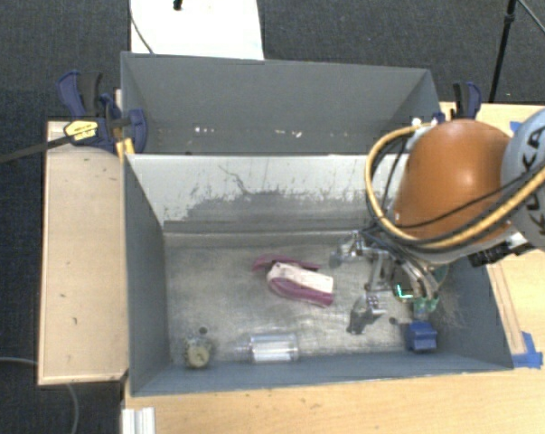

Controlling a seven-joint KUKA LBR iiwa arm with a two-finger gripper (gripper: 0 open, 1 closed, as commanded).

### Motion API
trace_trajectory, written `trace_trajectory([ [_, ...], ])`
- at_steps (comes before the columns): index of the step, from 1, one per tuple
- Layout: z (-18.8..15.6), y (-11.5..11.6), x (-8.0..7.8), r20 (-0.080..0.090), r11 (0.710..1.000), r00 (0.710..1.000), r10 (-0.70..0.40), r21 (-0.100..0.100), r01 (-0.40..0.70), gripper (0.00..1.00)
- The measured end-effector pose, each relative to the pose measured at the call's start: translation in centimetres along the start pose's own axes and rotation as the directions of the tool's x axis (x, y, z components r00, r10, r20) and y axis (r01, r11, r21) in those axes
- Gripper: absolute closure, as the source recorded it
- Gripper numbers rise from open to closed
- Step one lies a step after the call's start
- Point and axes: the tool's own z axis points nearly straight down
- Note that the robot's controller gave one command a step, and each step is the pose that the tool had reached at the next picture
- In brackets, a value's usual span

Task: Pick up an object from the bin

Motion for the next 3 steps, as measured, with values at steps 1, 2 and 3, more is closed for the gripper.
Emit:
trace_trajectory([
  [1,11.6,4.5,-5.1,0.023,1.000,0.999,0.025,-0.002,-0.025,0.00],
  [2,13.9,-2.6,-8.7,0.018,0.994,0.994,-0.109,0.003,0.109,0.00],
  [3,13.6,-2.3,-8.7,0.019,0.994,0.994,-0.110,0.001,0.110,1.00],
])
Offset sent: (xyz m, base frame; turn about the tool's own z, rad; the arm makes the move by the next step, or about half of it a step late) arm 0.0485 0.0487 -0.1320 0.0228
